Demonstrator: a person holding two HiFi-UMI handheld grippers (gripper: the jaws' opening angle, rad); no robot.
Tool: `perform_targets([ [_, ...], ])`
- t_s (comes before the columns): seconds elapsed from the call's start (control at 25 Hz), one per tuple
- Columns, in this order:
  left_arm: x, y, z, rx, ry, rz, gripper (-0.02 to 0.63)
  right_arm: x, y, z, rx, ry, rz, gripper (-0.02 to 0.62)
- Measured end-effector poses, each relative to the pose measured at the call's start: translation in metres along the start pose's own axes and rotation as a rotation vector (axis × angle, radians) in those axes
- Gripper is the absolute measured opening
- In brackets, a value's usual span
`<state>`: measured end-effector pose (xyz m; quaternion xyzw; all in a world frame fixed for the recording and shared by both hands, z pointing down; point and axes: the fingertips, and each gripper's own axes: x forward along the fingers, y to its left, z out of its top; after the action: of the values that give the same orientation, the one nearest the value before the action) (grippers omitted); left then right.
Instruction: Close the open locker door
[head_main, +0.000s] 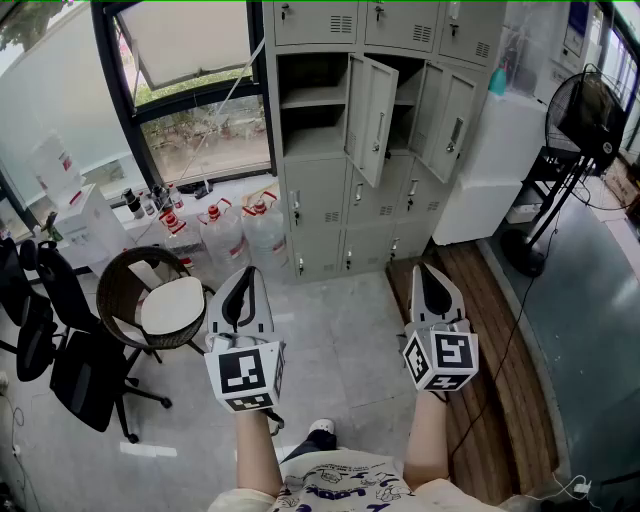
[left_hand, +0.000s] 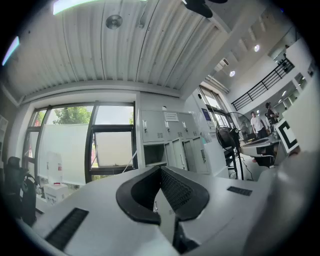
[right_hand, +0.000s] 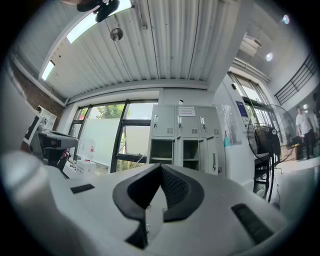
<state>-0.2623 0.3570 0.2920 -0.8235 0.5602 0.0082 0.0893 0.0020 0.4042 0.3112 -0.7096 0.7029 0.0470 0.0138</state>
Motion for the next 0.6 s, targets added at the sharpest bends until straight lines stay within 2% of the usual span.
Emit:
perform_targets([
  [0.12, -0.0017, 0.0007, -0.0059, -0.002, 0.036, -0.001, 0.003, 0.0001, 0.0002, -0.0006, -0.002, -0.003, -0.001, -0.005],
  [0.36, 0.0015, 0.0035, -0.0052, 0.003, 0.012, 0.006, 0.003, 0.0033, 0.0007, -0.0016, -0.006, -0.002, 0.0, -0.005],
  [0.6, 0.0044, 0.0084, -0.0104, -0.003, 0.043, 0.005, 0.003, 0.0083, 0.0036, -0.0024, 0.0, -0.005, 0.002, -0.005],
])
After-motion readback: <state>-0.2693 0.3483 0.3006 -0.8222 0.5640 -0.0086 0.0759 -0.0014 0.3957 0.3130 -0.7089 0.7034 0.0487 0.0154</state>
